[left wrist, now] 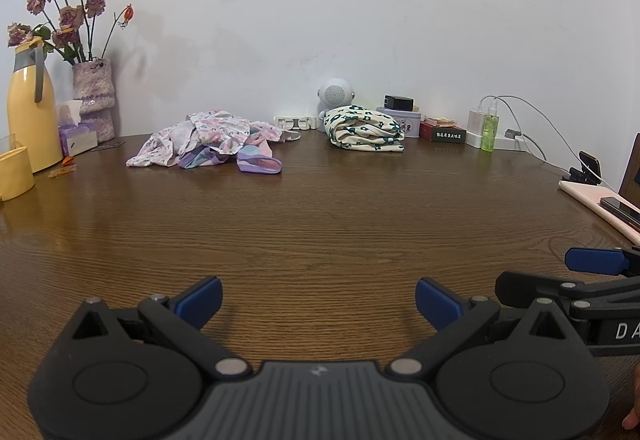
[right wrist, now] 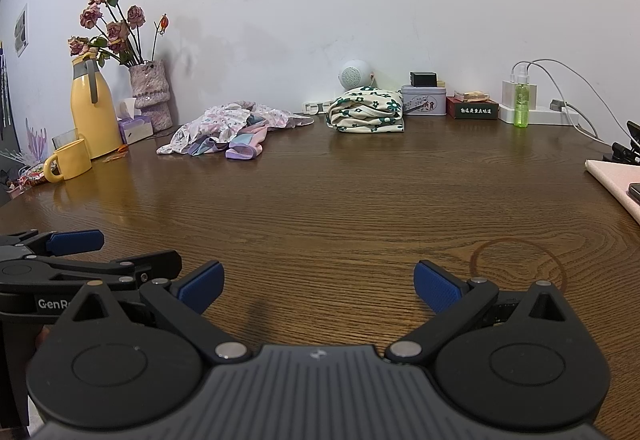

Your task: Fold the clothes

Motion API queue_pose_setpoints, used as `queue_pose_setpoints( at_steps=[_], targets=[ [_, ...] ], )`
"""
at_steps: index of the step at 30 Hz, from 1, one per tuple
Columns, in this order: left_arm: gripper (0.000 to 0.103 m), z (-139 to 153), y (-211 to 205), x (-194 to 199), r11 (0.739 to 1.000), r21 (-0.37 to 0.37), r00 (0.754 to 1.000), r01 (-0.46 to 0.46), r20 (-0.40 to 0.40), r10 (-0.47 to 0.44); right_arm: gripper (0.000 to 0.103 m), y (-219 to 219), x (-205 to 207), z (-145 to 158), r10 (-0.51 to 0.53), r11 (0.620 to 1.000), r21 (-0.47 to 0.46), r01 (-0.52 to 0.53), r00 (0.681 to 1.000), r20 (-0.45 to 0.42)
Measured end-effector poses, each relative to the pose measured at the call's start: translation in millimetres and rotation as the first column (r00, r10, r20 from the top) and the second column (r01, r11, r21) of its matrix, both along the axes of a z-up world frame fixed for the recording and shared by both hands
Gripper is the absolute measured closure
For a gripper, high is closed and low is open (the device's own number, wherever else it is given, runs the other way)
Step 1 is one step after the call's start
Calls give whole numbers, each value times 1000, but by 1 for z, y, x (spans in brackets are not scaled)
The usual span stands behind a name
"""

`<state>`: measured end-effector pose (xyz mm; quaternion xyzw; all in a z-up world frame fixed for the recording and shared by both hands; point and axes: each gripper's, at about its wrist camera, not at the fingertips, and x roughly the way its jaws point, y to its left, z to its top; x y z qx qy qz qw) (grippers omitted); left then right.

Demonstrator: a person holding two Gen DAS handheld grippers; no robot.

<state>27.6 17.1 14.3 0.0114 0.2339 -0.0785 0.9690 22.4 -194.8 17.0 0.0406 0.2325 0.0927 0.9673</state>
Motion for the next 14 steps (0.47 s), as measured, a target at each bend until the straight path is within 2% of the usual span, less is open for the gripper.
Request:
queue_pose_setpoints(
  at_steps=[14],
  targets=[
    [0,0,0,-3,1000,2,1000,-1,15,1,0,1,0,-1,-2,1000,1,2,1000,1]
  ],
)
